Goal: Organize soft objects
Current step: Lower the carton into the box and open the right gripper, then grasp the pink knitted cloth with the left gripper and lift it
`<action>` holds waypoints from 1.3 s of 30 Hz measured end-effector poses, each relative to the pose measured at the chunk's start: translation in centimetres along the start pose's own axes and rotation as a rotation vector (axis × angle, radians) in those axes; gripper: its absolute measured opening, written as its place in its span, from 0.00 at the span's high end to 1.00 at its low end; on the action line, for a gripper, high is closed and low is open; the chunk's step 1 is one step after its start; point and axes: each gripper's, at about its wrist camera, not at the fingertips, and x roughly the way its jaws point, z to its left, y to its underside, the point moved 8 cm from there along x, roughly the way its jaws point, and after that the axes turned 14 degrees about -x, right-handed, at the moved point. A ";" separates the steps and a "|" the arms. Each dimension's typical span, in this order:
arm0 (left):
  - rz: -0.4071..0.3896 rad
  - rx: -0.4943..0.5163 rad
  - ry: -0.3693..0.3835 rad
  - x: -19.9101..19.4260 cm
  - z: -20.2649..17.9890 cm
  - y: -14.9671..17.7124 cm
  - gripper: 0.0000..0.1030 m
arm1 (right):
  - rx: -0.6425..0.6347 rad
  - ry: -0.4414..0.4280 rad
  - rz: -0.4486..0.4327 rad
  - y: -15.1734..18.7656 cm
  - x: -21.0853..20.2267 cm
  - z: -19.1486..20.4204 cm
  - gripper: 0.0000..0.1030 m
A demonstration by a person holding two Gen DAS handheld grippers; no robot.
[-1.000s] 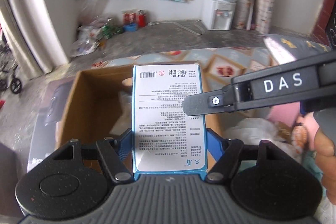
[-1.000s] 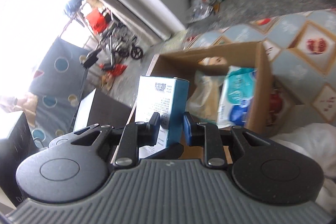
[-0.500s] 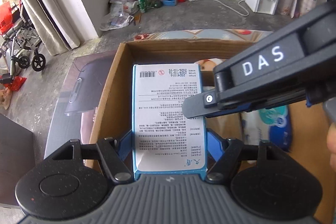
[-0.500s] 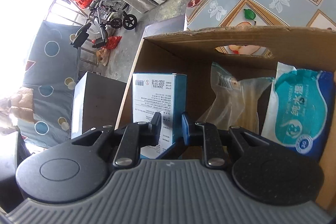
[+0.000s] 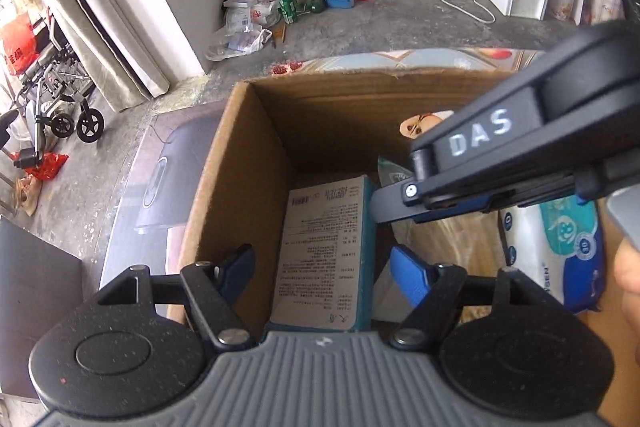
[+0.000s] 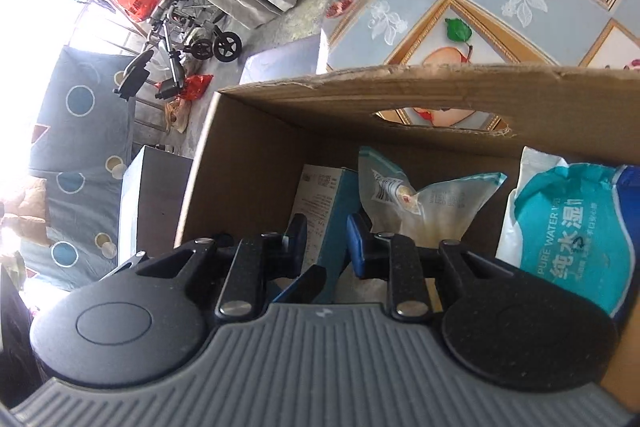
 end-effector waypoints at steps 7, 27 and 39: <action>-0.054 -0.031 0.104 -5.4 -0.5 1.3 0.22 | -0.058 -0.002 -0.122 1.1 -6.9 2.0 0.72; -0.125 0.345 0.548 -17.9 -24.8 11.9 0.16 | 0.160 0.342 -0.392 19.1 -35.7 -15.8 0.57; 0.068 0.577 0.601 -10.1 -36.8 13.6 0.08 | 0.393 0.372 -0.337 23.3 -34.7 -27.9 0.57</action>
